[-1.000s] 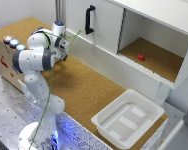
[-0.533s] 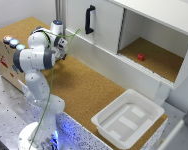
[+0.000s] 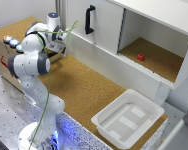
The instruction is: Push the drawer
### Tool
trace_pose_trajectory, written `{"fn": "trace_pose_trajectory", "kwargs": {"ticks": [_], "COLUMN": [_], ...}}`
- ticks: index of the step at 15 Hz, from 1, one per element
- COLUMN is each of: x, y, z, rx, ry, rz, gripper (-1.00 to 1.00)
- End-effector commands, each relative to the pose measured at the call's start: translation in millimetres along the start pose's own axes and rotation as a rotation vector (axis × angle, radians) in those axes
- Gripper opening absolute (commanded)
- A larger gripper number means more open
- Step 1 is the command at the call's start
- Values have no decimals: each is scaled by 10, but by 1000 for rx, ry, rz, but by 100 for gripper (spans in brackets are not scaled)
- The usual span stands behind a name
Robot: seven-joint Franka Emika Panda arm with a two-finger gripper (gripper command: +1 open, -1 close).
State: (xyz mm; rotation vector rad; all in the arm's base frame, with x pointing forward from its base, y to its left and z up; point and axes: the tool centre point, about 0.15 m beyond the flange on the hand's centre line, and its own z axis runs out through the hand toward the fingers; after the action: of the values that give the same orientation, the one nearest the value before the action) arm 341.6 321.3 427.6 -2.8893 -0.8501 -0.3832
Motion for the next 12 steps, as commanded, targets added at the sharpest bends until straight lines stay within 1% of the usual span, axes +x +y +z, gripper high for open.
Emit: {"fn": "trace_pose_trajectory", "kwargs": {"ticks": [1,2,3,4,12], "x": [154,149,131,129,129], "y": [-484,-615,-738,-787,-787], "z": [-417,-514,-634,-668,-668], "rx": [-71,-75,-83,-92,-92], "ry": [-121,-137,-134,-143,-143], "rz": [-249,-303,-349,-369,-369], "gripper": [100,100,100,100,100]}}
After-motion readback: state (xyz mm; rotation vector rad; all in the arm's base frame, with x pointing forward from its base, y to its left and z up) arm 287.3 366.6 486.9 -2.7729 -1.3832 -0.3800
